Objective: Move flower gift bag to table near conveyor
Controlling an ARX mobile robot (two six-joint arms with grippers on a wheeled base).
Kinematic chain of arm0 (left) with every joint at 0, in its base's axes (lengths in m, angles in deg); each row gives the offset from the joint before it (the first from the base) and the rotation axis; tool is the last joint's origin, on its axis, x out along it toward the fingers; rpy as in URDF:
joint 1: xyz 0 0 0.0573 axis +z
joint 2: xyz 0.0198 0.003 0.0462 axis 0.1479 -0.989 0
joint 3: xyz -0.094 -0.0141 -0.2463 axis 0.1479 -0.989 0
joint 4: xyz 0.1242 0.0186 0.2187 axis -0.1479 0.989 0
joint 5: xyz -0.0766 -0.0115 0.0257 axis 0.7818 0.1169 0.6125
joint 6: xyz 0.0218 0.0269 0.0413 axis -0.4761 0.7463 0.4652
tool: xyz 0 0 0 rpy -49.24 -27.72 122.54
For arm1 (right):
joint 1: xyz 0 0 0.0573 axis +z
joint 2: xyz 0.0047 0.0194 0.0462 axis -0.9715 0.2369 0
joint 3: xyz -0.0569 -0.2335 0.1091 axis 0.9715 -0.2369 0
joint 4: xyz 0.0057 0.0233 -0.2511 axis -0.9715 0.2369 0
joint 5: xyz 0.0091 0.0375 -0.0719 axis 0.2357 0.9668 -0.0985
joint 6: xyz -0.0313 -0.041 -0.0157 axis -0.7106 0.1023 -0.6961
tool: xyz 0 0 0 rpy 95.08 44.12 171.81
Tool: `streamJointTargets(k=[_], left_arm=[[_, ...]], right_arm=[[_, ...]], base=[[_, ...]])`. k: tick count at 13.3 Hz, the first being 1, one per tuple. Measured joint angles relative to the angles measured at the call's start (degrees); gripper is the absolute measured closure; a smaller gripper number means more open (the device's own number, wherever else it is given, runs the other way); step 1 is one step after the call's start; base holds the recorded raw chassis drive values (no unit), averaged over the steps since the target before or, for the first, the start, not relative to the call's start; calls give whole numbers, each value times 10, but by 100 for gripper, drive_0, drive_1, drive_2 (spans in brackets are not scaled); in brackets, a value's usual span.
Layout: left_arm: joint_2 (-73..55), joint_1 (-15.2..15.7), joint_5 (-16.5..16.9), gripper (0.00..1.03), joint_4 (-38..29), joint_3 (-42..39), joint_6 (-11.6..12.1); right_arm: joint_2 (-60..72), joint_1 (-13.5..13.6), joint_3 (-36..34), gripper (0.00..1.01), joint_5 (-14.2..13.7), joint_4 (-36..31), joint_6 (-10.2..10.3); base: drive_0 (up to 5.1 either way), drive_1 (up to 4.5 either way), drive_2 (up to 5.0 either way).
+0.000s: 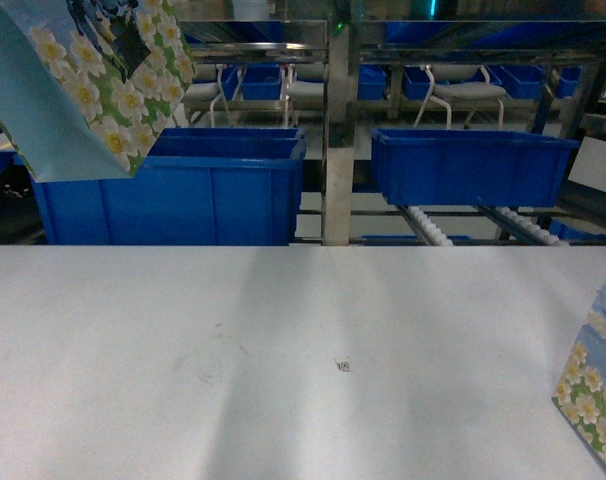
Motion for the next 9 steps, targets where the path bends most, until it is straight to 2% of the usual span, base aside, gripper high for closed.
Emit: streamJointTargets(k=[4,9], left_arm=[[0,0,0,101,0,0,0],[0,0,0,101,0,0,0]], right_arm=[[-1,2,-23,98,9,-6,-22],[-37,-5,-54,40,5,-8,-25]], base=[[0,0,0],[0,0,0]])
